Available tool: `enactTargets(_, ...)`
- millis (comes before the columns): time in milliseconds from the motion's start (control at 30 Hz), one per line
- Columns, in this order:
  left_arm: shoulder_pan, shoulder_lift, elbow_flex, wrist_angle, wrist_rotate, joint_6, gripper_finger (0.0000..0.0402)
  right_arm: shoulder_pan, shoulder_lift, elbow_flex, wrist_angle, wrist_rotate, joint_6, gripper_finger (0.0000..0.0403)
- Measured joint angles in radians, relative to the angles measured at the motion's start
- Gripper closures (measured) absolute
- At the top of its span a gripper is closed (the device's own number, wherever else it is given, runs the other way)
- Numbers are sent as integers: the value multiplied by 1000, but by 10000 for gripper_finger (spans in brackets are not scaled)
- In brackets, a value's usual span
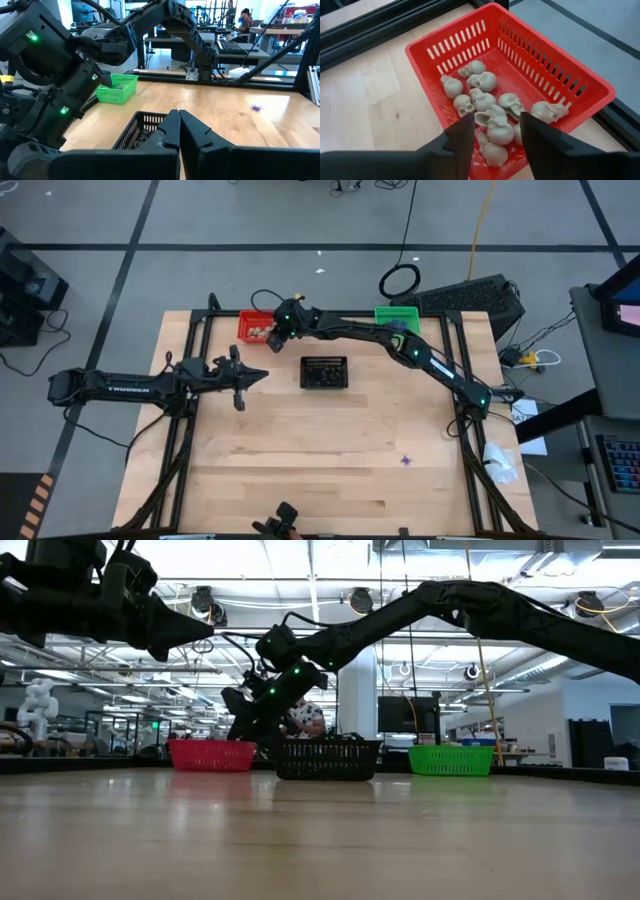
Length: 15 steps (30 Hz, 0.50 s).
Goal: Sort Halloween decoration
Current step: Put the violet spider toy into the green bin
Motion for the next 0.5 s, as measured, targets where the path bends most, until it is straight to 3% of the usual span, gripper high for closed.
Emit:
enactTargets(133,0,0,0,0,0,5,402,2,-13,0,-12,-3,-14,246)
enactTargets(233,0,0,0,0,0,6,402,7,-40,-1,-23,-2,-36,259)
enactTargets(500,0,0,0,0,3,7,402,50,-125,1,-102,-4,-195,393)
